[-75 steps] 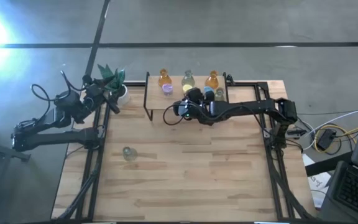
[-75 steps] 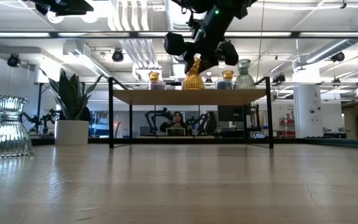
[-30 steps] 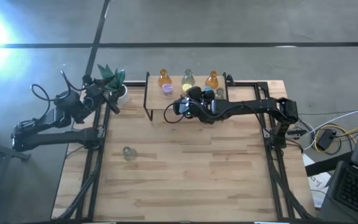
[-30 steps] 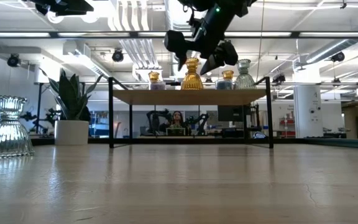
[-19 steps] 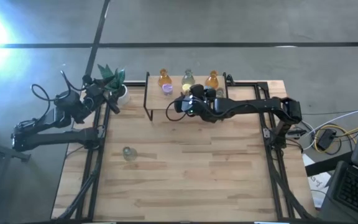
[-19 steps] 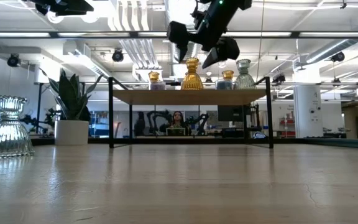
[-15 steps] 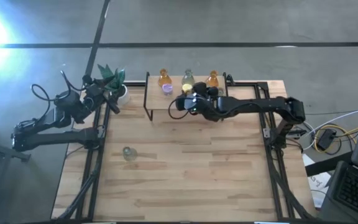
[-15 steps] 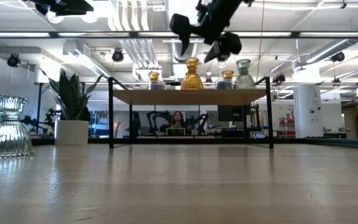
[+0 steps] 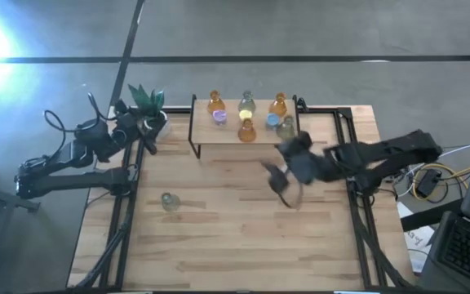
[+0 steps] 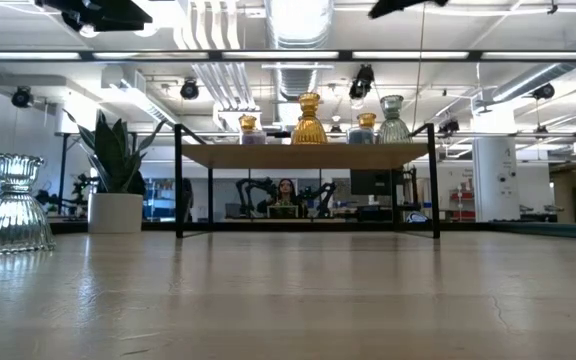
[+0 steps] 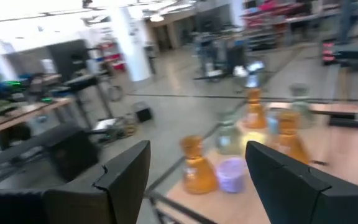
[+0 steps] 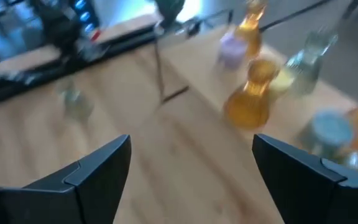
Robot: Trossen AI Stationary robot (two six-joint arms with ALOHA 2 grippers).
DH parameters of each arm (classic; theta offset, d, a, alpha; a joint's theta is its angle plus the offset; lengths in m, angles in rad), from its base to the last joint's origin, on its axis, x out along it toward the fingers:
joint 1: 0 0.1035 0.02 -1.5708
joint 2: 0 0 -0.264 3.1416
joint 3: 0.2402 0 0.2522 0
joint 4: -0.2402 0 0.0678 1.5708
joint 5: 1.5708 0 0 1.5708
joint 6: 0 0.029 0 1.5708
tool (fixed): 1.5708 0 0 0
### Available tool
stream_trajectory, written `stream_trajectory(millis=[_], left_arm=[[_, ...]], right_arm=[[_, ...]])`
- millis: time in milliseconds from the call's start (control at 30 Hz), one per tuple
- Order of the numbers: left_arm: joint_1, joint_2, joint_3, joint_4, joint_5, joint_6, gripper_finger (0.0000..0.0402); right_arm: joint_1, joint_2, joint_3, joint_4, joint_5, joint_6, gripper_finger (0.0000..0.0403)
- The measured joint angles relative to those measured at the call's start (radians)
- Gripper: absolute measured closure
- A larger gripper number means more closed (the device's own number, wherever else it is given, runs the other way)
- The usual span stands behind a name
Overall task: Pick & Place candle stick holders
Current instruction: Put the green glass candle holder on the shelf
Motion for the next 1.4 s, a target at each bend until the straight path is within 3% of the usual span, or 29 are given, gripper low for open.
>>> stream_trajectory(millis=[233,467,600,700,933,1133,1400], left_arm=[[0.000,-0.002,0.004,-0.125,0.238,-0.091,0.0133],[0.000,-0.002,0.076,-0.325,0.460,-0.130,0.0133],[0.000,-0.002,0.116,-0.418,0.555,-0.148,0.0133],[-0.002,-0.001,0.117,-0.479,0.629,-0.192,0.0133],[-0.006,0.015,0.066,-0.605,0.646,-0.281,0.0139],[-0.033,0.022,-0.003,-0.602,0.651,-0.433,0.0178],[-0.105,0.021,-0.070,-0.680,0.686,-0.621,0.0207]], right_arm=[[0.152,-0.148,-0.144,-0.143,-0.008,0.161,0.0071],[0.197,-0.298,-0.277,-0.211,-0.126,0.334,0.0061],[0.198,-0.379,-0.336,-0.210,-0.228,0.328,0.0056],[0.204,-0.434,-0.370,-0.208,-0.248,0.274,0.0053],[0.204,-0.557,-0.413,-0.211,-0.271,0.232,0.0057],[0.204,-0.644,-0.415,-0.211,-0.361,0.199,0.0053],[0.204,-0.679,-0.401,-0.210,-0.362,0.179,0.0060]])
